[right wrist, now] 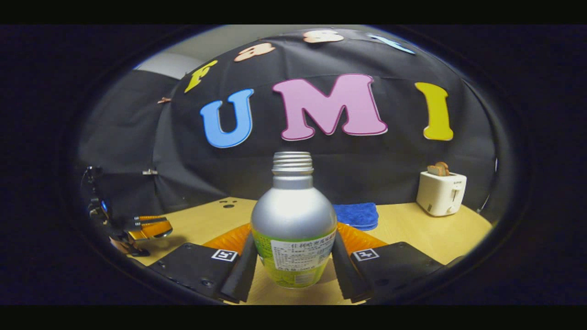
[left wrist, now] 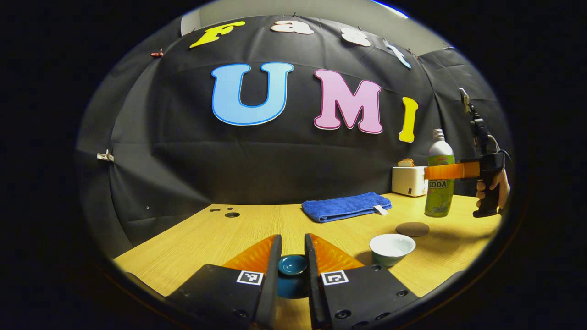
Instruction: Open the teacup lid with one hand, grasp the water bottle and pour water into the teacup with the other hand; after pouring, place the water bottle on the coaster and then close the teacup lid.
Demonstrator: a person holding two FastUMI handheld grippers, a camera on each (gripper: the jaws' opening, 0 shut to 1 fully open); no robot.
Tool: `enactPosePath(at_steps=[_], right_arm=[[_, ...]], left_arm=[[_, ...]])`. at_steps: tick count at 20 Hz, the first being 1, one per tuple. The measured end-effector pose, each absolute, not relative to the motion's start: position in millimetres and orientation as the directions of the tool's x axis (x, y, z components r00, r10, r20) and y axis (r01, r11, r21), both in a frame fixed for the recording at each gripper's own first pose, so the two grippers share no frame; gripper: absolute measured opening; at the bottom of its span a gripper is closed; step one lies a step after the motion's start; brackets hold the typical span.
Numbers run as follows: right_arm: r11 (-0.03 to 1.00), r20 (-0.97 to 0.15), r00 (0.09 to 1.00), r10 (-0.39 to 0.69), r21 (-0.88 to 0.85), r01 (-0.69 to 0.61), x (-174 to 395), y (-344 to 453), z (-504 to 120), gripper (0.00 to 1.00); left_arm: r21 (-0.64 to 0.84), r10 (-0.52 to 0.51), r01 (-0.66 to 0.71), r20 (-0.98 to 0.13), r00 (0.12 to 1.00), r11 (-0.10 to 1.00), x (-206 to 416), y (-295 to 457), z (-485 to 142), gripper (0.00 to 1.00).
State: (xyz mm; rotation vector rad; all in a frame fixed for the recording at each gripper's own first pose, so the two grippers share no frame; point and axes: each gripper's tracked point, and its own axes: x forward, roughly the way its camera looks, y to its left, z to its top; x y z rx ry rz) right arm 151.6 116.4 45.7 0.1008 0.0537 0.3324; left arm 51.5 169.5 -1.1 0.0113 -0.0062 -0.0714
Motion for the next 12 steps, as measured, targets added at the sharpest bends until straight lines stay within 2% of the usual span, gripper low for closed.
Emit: enactPosePath(at_steps=[3, 7, 12], right_arm=[[0.95, -0.021, 0.951, 0.309, 0.044, -0.308, 171.4, 112.3, 35.7, 0.75], [0.947, -0.079, 0.944, 0.321, 0.058, -0.317, 188.0, 113.1, 7.8, 0.76], [0.957, -0.089, 0.953, 0.291, 0.044, -0.288, 200.9, 106.5, -7.6, 0.77]], left_arm=[[0.012, -0.071, 0.071, 0.006, 0.997, 0.997, 52.0, 169.5, -1.7, 0.32], [0.012, -0.071, 0.071, 0.006, 0.997, 0.997, 52.4, 169.4, -1.9, 0.32], [0.012, -0.071, 0.071, 0.006, 0.997, 0.997, 52.4, 169.4, -1.8, 0.32]])
